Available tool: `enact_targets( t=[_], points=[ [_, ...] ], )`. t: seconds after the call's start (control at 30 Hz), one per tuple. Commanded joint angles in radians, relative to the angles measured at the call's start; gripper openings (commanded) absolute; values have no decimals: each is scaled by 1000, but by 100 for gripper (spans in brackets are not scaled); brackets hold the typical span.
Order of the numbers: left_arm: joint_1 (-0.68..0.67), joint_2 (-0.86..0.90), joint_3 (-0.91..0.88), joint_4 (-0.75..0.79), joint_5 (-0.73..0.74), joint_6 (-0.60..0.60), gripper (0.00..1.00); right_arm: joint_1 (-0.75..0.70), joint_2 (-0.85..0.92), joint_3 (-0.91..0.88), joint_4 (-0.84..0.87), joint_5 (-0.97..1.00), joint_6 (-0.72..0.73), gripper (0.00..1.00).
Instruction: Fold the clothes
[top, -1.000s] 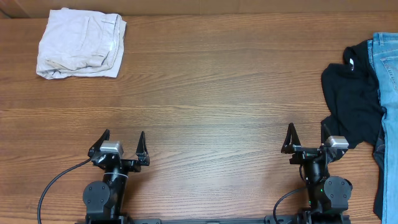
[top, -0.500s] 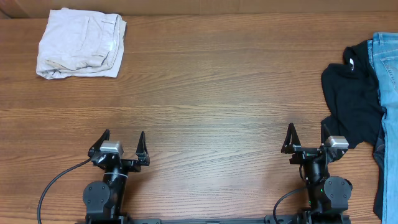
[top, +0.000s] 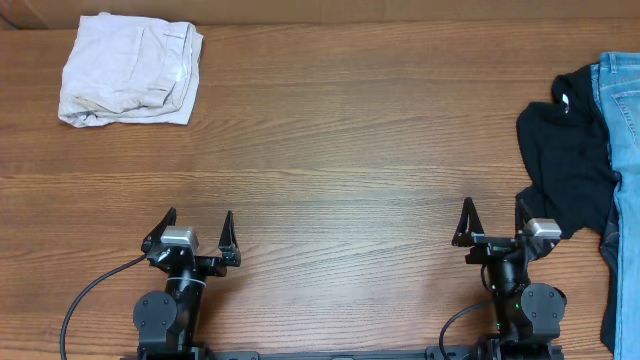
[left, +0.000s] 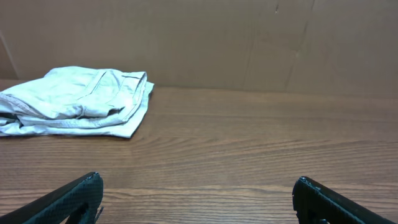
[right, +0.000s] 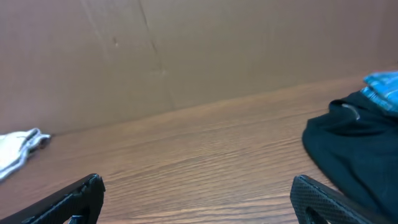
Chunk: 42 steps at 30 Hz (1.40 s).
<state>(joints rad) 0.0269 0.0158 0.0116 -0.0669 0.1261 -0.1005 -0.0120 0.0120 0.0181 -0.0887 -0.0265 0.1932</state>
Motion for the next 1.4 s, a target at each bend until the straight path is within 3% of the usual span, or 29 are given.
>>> enact_targets(
  t=[0.0,0.1,0.3,0.47,0.67,0.8,0.97,1.1,1.2,1.37],
  points=[
    [6,-11,-7,0,-6,16,100,5,-9,-10,19,-113,195,100],
    [6,-11,-7,0,-6,16,100,5,-9,-10,27,-233,402,100],
    [6,-11,-7,0,-6,16,100,5,-9,-10,53,-265,588,100],
    [6,-11,-7,0,-6,16,100,5,-9,0,327,-364,490,100],
    [6,-11,-7,0,-6,16,100,3,12,105,256,-177,342,100],
    [6,-11,-7,0,-6,16,100,3,124,211,226,-120,259,100],
    [6,-11,-7,0,-6,16,100,3,423,412,166,-90,109,100],
    [6,-11,-7,0,-6,16,100,3,705,640,22,27,0,100],
    [6,-11,-7,0,-6,16,100,-22,955,875,-139,175,-74,100],
    [6,-11,-7,0,-6,16,100,-183,1382,1376,-473,206,-91,100]
  ],
)
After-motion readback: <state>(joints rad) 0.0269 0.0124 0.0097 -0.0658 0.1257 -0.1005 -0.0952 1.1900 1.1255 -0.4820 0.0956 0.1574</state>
